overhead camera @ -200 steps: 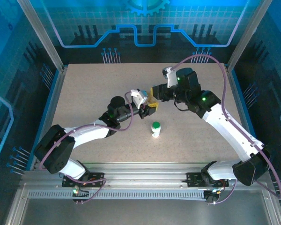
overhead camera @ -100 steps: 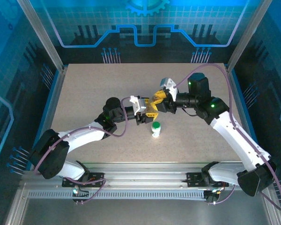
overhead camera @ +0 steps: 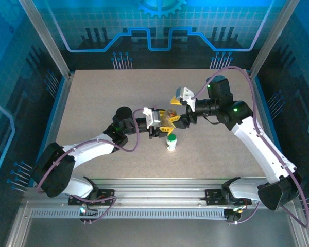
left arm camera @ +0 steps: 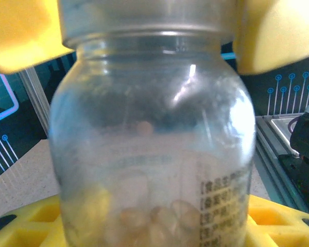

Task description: Sort the pills into containers

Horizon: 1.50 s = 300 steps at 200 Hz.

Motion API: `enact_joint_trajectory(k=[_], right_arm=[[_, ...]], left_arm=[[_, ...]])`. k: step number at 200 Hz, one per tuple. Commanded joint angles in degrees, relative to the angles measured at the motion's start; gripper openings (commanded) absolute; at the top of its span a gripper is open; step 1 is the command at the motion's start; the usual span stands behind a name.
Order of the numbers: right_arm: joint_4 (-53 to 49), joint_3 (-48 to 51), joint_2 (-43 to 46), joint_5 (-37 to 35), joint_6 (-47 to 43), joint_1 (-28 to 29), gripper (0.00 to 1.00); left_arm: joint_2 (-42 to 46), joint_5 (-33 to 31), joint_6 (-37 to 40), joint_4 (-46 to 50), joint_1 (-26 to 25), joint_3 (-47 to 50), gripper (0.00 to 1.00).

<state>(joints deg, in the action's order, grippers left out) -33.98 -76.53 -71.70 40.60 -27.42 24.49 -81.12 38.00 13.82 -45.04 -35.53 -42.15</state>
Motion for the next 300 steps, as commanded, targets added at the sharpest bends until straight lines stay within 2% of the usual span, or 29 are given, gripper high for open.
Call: enact_joint_trajectory(k=[1,23,59,77,102,113,127,200,227,300], right_arm=[[-0.5,-0.74,2.51,-0.39,1.97,-1.02,0.84],[3.95,0.76,4.25,-0.37,10.85,-0.94,0.9],[8.19,1.76,5.23,-6.1,24.39,-0.12,0.9],[10.93,1.99,5.31,-14.59,32.99,1.7,0.85],[7.0,-1.6,3.42,-38.31,44.87,8.54,0.81],[6.46,-1.8,2.9,-43.05,50.23,9.81,0.77],[7.54,-1.2,2.72,-45.8,53.32,10.85,0.74],[5.6,-4.63,-3.71,-45.67,53.83,12.51,0.74],[5.24,-5.37,-5.33,-45.39,53.58,12.82,0.67],[4.84,-4.1,-5.61,-44.34,54.2,13.3,0.65]], left_arm=[[1.94,1.66,1.47,-1.14,-0.09,-0.35,0.0],[1.48,-1.71,1.17,-1.33,-0.09,-0.55,0.0],[-0.63,-10.21,1.17,1.7,-0.08,-2.27,0.0],[-1.05,-15.04,-0.13,1.74,-0.07,-2.77,0.0],[-1.9,-19.42,-0.36,2.48,-0.07,-3.31,0.0],[-2.34,-20.93,-0.33,1.84,-0.24,-3.07,0.0],[-2.61,-22.19,-0.44,0.89,-0.16,-2.73,0.0],[-3.28,-22.62,-0.29,0.74,-0.23,-2.77,0.0],[-3.31,-22.62,-0.34,0.54,-0.29,-2.5,0.0],[-3.23,-22.75,-0.5,0.02,-0.24,-2.33,0.0]])
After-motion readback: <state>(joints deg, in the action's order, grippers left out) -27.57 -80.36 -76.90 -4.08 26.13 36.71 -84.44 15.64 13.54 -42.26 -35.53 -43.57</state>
